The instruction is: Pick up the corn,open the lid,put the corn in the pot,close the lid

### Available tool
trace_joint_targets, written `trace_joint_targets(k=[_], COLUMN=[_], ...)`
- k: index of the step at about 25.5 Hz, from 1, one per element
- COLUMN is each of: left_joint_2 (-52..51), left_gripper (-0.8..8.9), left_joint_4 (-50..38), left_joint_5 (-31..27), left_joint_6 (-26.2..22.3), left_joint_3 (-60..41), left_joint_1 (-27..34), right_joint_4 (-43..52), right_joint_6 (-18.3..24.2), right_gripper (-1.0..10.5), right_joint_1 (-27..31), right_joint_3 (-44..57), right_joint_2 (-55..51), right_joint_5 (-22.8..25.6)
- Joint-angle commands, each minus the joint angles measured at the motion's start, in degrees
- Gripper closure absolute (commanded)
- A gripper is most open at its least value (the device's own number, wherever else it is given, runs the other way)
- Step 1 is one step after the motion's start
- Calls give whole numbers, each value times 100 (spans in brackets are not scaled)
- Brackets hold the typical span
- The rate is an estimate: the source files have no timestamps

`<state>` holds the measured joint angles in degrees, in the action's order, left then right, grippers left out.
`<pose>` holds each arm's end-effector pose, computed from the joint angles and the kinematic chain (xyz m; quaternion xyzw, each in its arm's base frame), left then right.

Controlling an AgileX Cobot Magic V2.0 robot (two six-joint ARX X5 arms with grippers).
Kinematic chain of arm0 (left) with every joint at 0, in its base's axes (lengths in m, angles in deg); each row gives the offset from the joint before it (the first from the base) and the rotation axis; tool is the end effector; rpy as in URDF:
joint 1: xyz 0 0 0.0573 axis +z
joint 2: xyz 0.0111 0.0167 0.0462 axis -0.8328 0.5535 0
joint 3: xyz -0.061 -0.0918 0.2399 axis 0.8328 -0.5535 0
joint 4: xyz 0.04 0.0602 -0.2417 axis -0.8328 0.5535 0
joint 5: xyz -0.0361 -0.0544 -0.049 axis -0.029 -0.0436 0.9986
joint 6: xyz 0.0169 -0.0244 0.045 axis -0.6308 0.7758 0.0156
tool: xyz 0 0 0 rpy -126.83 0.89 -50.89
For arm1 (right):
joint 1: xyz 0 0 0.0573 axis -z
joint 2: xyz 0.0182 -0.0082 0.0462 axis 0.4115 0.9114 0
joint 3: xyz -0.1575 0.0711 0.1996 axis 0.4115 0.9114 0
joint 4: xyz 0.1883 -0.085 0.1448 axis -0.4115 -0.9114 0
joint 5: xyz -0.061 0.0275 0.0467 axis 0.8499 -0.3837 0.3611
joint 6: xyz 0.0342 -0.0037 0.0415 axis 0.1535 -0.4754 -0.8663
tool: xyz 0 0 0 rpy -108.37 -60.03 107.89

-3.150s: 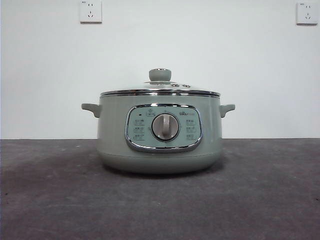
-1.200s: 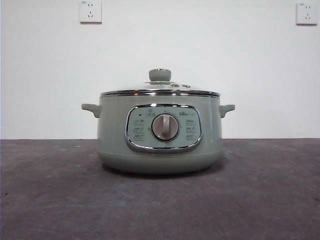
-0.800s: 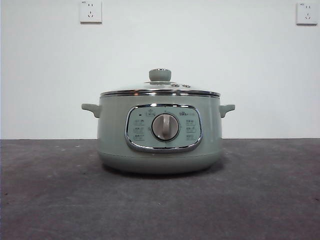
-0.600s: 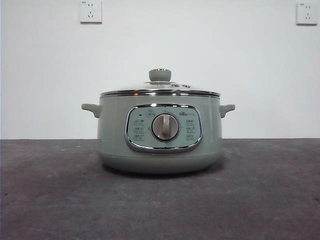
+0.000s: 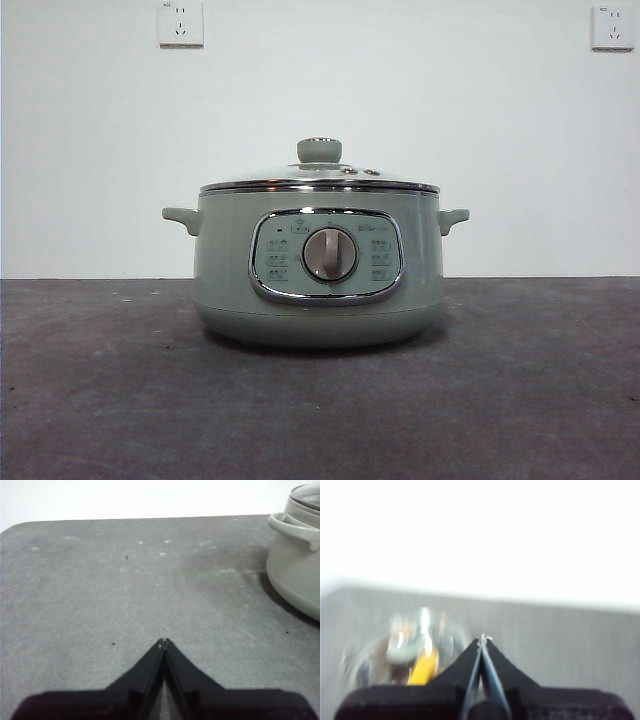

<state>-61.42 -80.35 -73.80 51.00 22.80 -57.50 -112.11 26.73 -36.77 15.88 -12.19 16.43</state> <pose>0.0988 -0.0014 0.1482 -0.0039 0.1083 0.0006 0.9941 0.1172 0.0286 0.3856 0.0078 0.0419 0.1538 0.9872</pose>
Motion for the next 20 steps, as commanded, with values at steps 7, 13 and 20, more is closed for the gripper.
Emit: trace_joint_targets(k=[7, 13, 20], left_joint_2=[2, 2, 2], left_gripper=[816, 816, 816], left_joint_4=[-17, -15, -15], left_joint_5=[0, 0, 0], left_joint_6=[39, 39, 39], left_joint_3=[-59, -59, -59], left_joint_1=[-7, -7, -7], right_joint_4=[1641, 1685, 1078], right_joint_6=[125, 122, 46], right_gripper=[947, 947, 947], right_joint_1=[903, 1207, 1333], right_joint_3=[3989, 4927, 5362], right_joint_2=[-2223, -2975, -3563], right_joint_5=[498, 511, 518])
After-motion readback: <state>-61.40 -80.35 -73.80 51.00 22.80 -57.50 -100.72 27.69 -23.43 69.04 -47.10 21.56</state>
